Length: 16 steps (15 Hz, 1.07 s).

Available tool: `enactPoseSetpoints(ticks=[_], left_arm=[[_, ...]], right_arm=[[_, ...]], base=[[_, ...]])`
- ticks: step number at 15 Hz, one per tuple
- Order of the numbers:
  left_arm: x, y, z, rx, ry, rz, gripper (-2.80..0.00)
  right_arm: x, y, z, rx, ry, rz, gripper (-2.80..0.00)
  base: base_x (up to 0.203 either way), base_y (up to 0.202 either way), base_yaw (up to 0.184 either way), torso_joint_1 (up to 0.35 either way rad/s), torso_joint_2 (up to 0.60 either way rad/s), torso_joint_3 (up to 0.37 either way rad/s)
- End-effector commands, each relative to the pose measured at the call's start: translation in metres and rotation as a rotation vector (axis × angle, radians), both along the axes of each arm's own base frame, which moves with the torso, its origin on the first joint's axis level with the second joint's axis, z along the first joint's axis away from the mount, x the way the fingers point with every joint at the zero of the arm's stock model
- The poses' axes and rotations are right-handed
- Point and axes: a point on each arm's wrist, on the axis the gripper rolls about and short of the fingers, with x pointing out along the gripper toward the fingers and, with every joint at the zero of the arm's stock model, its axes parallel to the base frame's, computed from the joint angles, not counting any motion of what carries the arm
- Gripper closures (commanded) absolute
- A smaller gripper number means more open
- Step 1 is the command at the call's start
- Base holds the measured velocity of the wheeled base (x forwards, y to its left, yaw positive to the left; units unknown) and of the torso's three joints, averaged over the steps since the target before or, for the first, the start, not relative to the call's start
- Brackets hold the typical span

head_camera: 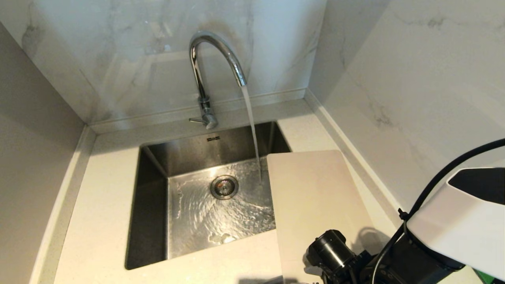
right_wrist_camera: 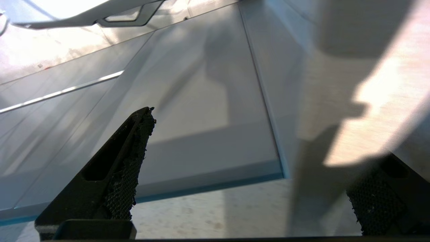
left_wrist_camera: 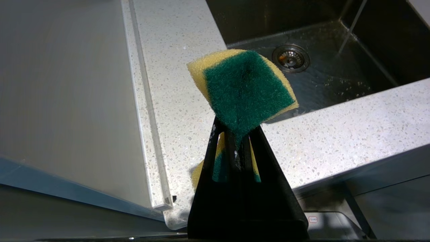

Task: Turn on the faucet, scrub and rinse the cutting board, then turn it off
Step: Pick up the cutting board

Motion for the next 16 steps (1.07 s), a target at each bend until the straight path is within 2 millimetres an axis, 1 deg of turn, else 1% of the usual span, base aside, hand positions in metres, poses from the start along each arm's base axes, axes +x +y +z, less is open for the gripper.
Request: enactPoseSetpoints(ticks=[1,6,8,16], left_arm=[[0.000,0.000,-0.001,-0.001,0.002,0.001,0.00],[0.000,0.000,-0.001,-0.001,0.002,0.001,0.00],[0.000,0.000,-0.001,-0.001,0.002,0.001,0.00],[0.000,0.000,-0.001,-0.001,0.002,0.001,0.00]], right_arm=[[0.000,-0.001,-0.005,-0.012,0.016,0.000,-2.80],[0.000,-0.001,-0.007,-0.015,0.017,0.000,-2.80],[0.002,0.000,-0.012,0.008,-0.014,-0.005,-2.80],[-0.003,-0.001,-0.018,0.020,-0.048,0.003,-2.80]], base=[[0.000,0.000,0.000,0.000,0.00,0.000],[0.000,0.000,0.000,0.000,0.00,0.000],[0.000,0.000,0.000,0.000,0.00,0.000],[0.000,0.000,0.000,0.000,0.00,0.000]])
